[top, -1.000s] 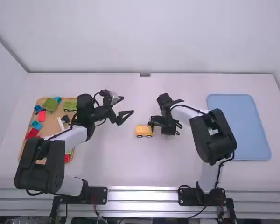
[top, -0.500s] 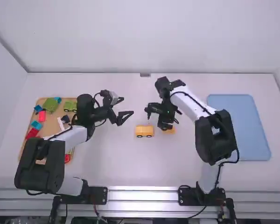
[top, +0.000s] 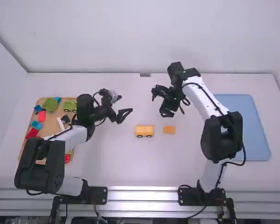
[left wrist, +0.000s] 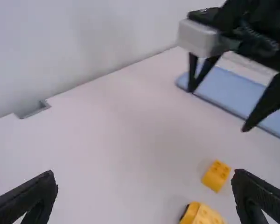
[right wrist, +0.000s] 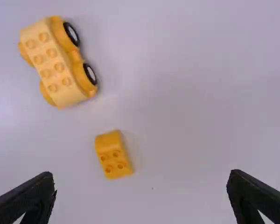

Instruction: Assemble lego blocks to make yellow taxi

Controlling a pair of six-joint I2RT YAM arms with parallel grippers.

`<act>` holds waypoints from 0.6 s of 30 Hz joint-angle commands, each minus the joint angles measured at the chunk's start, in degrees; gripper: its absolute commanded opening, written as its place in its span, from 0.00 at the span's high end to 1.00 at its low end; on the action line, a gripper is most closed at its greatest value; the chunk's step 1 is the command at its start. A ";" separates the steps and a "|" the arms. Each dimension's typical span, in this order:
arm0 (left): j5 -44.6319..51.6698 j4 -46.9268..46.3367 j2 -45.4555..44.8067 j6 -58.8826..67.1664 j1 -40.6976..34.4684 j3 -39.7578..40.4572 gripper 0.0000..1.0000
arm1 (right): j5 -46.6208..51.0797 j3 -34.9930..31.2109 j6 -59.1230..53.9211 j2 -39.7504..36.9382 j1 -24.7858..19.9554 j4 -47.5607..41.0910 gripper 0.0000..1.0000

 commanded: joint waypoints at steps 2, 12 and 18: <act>-5.77 -0.59 0.15 0.42 -0.07 -0.31 0.01 | -4.44 -2.14 -0.66 -3.58 -1.14 0.85 0.02; -6.49 -0.76 0.17 0.42 -0.07 -0.33 0.01 | -9.11 -26.34 2.12 -12.48 -5.66 24.41 0.02; -6.51 -0.76 0.17 0.42 -0.07 -0.31 0.01 | -9.20 -35.80 2.19 -14.32 -8.57 37.79 0.02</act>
